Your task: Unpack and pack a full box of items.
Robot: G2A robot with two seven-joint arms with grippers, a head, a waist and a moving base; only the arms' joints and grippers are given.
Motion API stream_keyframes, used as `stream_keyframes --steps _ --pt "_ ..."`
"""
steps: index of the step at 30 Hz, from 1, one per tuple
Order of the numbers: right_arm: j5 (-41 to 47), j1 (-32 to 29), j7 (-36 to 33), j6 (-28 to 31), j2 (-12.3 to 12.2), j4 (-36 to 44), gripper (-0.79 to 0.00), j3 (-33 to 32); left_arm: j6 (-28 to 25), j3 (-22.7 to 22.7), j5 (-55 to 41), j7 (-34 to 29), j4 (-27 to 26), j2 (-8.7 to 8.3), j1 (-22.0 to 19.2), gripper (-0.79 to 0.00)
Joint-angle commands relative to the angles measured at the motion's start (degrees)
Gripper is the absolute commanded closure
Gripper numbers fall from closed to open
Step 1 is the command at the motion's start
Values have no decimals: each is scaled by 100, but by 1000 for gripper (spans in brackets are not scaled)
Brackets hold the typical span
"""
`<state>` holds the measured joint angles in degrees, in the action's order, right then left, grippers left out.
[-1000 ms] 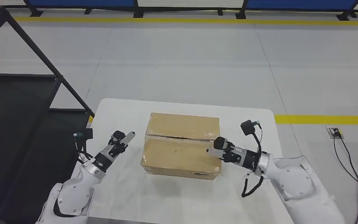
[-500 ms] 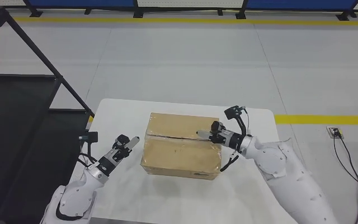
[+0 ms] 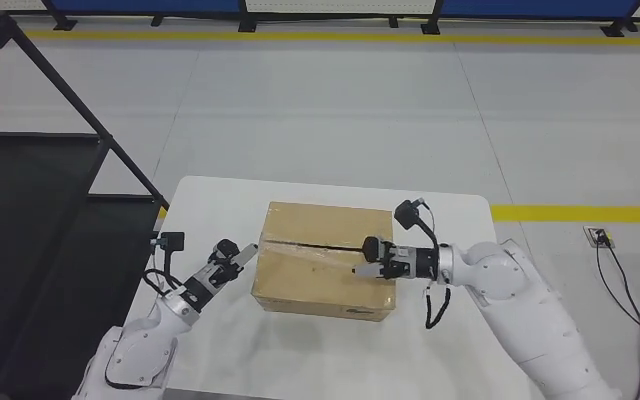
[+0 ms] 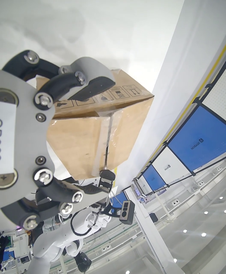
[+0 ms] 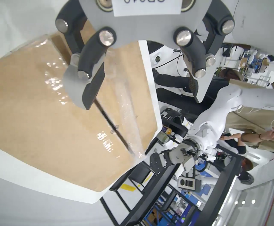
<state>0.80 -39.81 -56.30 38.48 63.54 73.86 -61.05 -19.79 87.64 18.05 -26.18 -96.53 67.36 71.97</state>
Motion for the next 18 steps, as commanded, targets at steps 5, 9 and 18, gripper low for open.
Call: stream_keyframes --steps 5,9,18 --pt "589 77 -652 278 -43 -101 -785 19 13 -52 9 16 43 -9 -36 -785" --pt "712 78 -692 259 -85 10 -785 109 70 -100 -27 -119 57 -19 -55 -785" --pt "619 -72 -558 393 -244 276 -785 178 509 -519 -887 -1365 -20 -29 -351 -785"
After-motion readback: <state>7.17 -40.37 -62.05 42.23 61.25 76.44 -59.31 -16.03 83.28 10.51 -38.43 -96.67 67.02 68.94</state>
